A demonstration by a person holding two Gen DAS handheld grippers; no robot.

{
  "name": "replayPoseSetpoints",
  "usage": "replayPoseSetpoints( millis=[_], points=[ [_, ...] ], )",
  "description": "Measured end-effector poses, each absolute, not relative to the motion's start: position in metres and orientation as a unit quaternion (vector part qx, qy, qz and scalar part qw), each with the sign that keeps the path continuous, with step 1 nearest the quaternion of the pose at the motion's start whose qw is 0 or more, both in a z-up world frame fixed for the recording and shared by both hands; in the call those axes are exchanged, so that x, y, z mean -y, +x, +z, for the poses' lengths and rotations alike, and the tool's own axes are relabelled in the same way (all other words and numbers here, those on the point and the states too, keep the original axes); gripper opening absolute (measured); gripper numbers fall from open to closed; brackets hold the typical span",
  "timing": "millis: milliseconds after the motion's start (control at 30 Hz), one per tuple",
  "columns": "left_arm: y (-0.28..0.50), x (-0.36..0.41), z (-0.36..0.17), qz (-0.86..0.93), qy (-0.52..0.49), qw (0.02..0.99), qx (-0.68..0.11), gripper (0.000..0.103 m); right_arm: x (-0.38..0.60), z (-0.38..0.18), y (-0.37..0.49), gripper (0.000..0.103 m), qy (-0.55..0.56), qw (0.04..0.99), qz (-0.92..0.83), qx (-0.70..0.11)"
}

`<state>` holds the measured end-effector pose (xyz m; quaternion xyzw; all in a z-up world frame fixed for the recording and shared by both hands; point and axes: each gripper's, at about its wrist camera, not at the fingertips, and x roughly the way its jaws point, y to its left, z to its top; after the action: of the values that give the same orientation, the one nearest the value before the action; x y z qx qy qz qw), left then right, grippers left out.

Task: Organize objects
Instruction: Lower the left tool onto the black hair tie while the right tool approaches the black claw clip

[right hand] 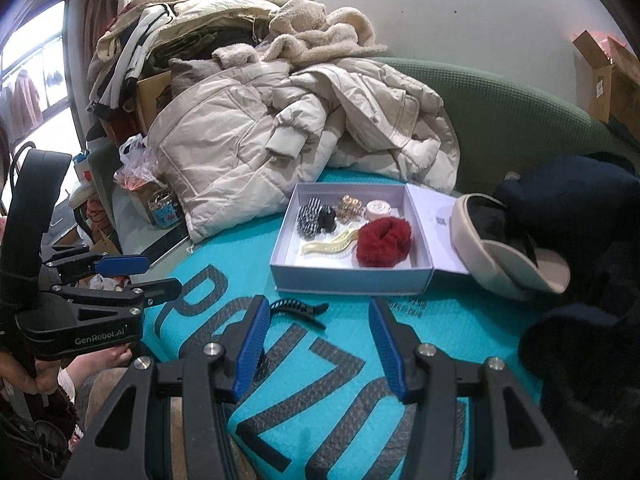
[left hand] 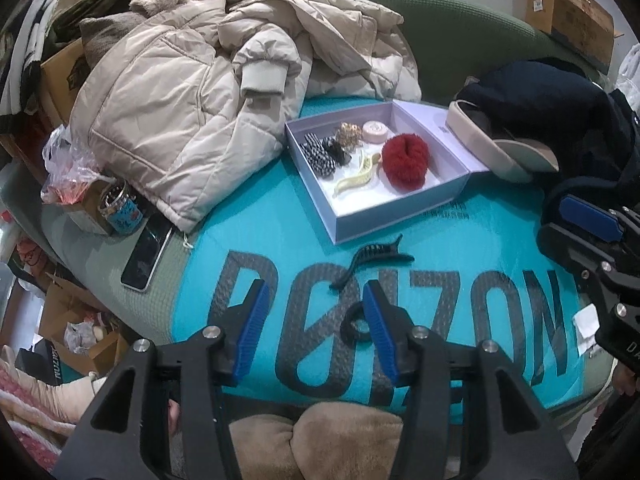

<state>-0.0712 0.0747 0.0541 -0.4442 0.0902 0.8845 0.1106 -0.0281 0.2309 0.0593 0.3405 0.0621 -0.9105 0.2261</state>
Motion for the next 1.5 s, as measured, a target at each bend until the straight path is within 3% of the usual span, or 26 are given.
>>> replayPoseSetpoints(
  millis=[633, 1500],
  points=[
    [-0.047, -0.079, 0.003, 0.868, -0.473, 0.122, -0.091, 0.047, -0.224, 0.016, -0.018, 0.052, 0.367, 0.233, -0.898, -0.067],
    [-0.081, -0.091, -0.069, 0.839, -0.519, 0.141, -0.079, 0.047, -0.208, -0.052, -0.063, 0.052, 0.427, 0.253, -0.865, -0.073]
  ],
)
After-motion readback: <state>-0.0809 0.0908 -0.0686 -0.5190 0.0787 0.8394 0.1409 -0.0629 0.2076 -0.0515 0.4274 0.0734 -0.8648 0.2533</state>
